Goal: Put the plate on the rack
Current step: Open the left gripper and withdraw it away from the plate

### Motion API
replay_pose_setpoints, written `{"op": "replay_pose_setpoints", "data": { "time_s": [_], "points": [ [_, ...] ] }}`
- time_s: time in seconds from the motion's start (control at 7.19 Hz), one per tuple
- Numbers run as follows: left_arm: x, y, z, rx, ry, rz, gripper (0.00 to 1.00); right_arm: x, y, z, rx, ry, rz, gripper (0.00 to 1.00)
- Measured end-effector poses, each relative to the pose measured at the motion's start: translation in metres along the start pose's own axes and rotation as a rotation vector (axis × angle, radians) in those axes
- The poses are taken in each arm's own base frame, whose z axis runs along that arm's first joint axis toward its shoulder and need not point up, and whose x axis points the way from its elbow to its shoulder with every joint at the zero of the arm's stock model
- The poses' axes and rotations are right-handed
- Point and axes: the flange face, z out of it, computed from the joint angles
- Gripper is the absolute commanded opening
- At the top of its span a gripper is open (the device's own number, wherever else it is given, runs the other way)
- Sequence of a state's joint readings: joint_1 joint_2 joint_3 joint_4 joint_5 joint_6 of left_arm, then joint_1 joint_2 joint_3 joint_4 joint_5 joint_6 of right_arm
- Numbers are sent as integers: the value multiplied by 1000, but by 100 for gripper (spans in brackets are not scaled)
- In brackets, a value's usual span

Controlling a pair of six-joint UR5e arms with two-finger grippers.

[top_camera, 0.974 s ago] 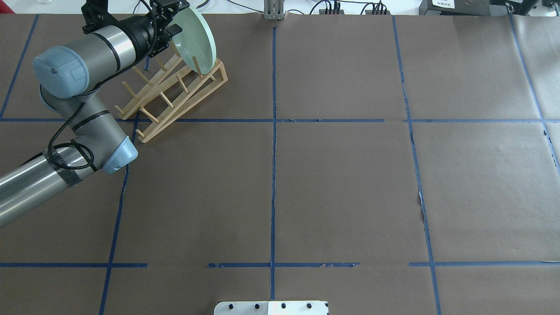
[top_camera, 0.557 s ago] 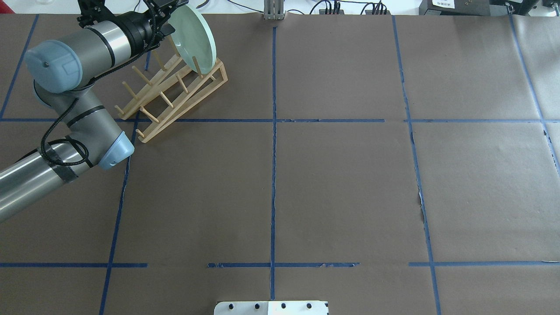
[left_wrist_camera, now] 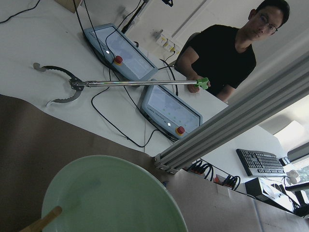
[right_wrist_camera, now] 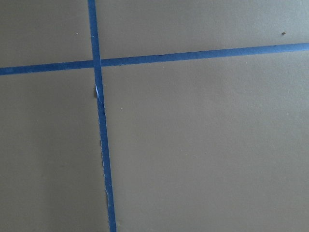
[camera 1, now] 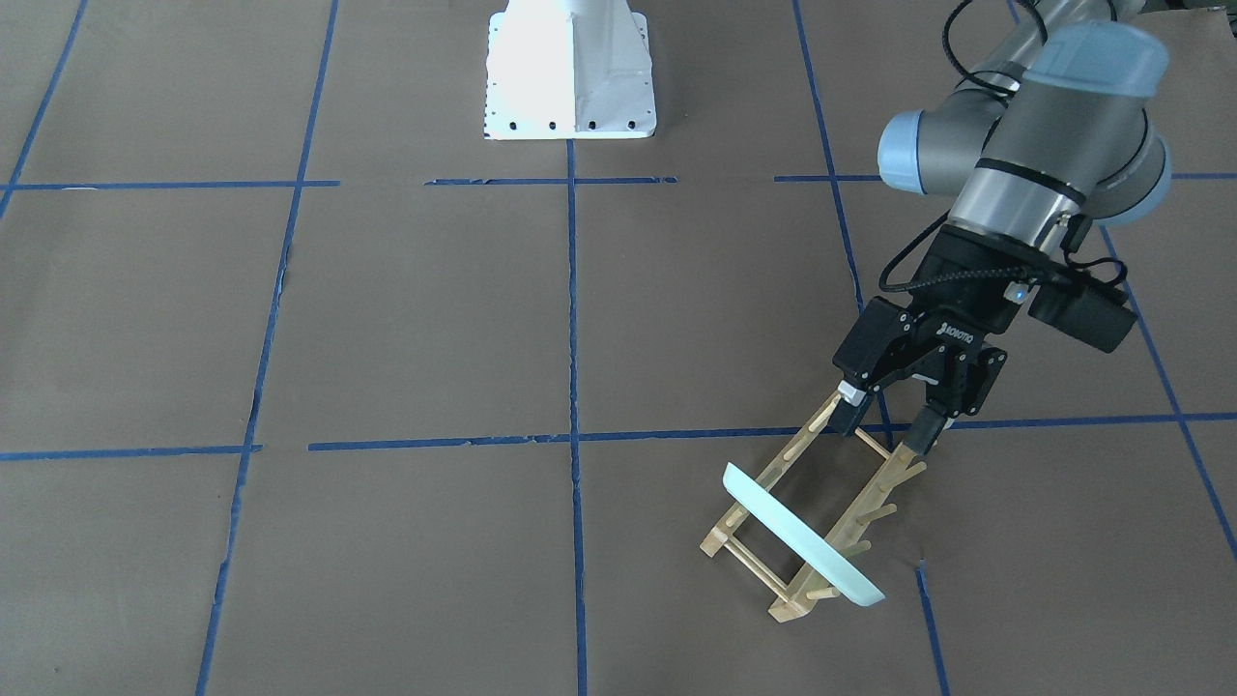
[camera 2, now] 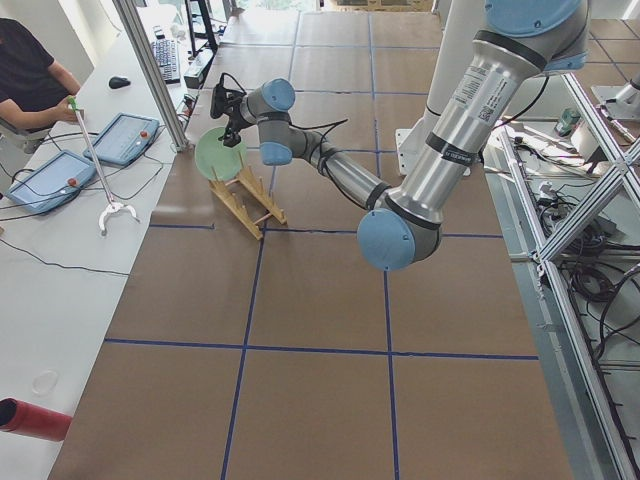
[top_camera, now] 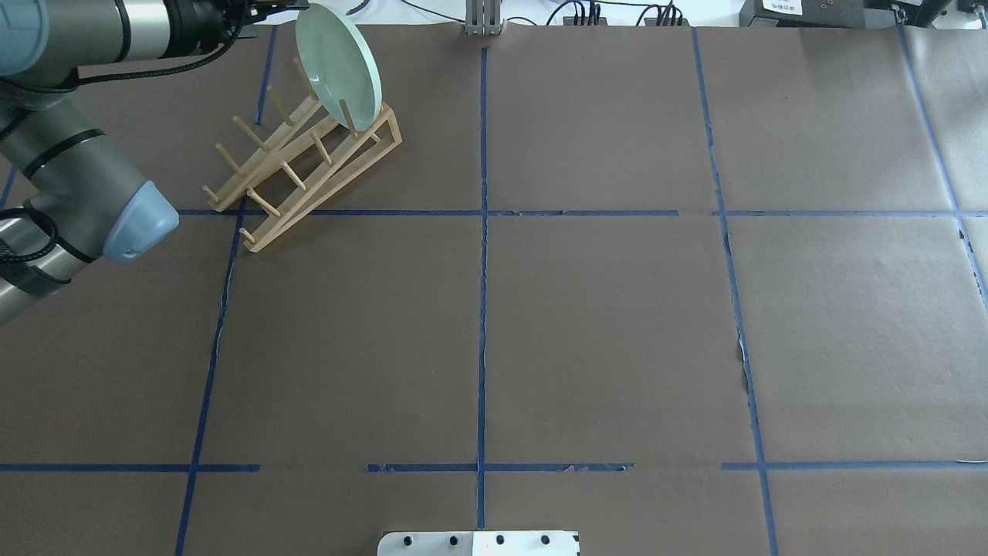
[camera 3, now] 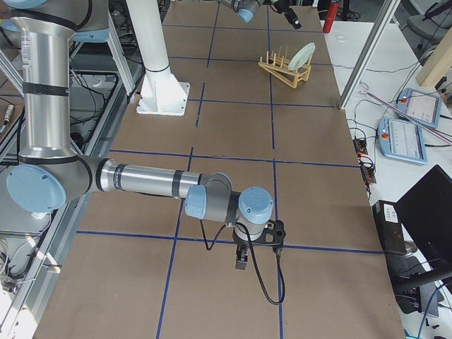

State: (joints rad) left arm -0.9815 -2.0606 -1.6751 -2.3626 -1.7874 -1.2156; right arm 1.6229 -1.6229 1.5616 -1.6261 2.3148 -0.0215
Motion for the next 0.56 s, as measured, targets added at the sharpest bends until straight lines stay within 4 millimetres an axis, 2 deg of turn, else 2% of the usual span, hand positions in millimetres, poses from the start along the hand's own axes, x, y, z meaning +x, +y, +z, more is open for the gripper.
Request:
{"op": "replay_pose_setpoints", "data": {
  "time_s": [0.28,0.42,0.56],
  "points": [
    [-16,-27,-41,-57,-125,230,100,0,0,0,0,0,0,100],
    [-37,-49,-60,-128,-163,268,100,0,0,0,0,0,0,100],
    [-68,-72,-81,-214,-186,284,100,0,0,0,0,0,0,100]
  ]
}}
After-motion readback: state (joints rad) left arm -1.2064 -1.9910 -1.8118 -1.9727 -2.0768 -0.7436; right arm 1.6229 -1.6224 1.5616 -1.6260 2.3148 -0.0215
